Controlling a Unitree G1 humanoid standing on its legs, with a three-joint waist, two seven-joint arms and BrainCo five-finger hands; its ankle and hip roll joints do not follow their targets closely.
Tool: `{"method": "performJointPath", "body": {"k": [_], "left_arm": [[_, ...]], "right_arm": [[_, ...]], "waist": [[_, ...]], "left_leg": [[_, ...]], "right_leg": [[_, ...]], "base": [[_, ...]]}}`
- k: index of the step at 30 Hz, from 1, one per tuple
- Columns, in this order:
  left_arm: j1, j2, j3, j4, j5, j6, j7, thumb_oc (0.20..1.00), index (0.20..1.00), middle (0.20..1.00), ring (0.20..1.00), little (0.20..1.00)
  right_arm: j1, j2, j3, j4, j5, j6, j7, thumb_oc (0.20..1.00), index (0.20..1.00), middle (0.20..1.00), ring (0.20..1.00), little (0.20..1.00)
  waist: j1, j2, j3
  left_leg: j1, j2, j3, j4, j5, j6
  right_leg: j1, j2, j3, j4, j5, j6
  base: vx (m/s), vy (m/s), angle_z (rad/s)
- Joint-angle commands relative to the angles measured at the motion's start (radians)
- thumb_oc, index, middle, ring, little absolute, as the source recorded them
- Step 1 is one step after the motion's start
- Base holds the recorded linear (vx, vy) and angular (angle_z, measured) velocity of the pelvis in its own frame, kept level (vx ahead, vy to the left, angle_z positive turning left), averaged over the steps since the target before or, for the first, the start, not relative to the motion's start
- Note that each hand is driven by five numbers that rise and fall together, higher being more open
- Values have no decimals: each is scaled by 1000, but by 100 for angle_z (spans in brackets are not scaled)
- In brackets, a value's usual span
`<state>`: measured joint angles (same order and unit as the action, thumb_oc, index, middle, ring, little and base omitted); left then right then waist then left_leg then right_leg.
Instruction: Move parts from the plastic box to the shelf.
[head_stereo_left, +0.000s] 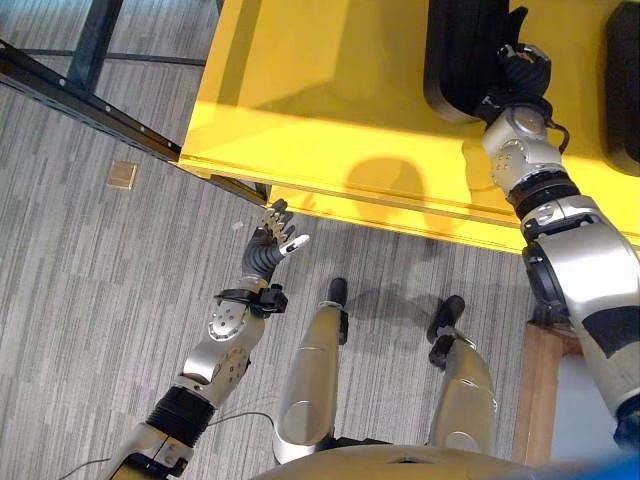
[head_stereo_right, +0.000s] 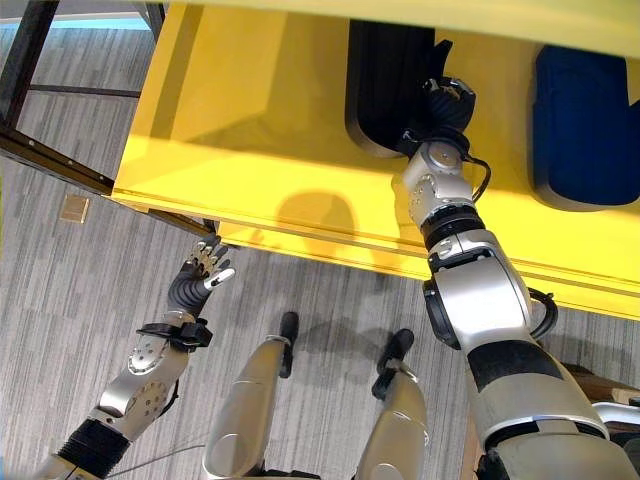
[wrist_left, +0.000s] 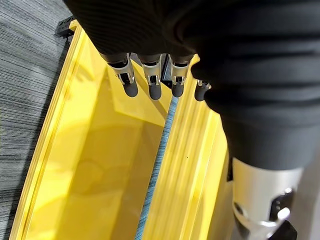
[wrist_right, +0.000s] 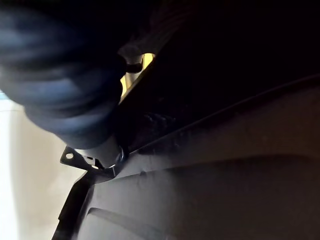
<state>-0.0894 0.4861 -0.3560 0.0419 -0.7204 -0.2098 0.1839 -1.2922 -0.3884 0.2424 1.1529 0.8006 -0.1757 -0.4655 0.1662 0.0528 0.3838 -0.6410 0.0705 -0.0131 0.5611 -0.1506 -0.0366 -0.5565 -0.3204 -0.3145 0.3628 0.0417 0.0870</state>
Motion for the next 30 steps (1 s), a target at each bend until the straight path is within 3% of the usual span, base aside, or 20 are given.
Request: {"method": "performJointPath", "body": {"k": [1,30], "left_arm": [[-4,17,7,-43,2,-65,19,1000,1000,1000,1000,1000],[13,2,9,-33,8,-73,52,1000,1000,1000,1000,1000]], "right_arm": [[32,1,-37,-91,0,-59,-12,200,200,200,200,200],[141,19,-109,-188,-6,-106,-67,200,200,200,200,200]], "waist": [[10,-15,30],[-21,-20,56]], "left_leg": [[-17,-14,48,-67,52,11],[-27,-3,58,-55,43,13]], "right_leg": [[35,30,51,149,-136,22],[15,32,63,166,-139,23]], "base": [[0,0,0],[0,0,0]]}}
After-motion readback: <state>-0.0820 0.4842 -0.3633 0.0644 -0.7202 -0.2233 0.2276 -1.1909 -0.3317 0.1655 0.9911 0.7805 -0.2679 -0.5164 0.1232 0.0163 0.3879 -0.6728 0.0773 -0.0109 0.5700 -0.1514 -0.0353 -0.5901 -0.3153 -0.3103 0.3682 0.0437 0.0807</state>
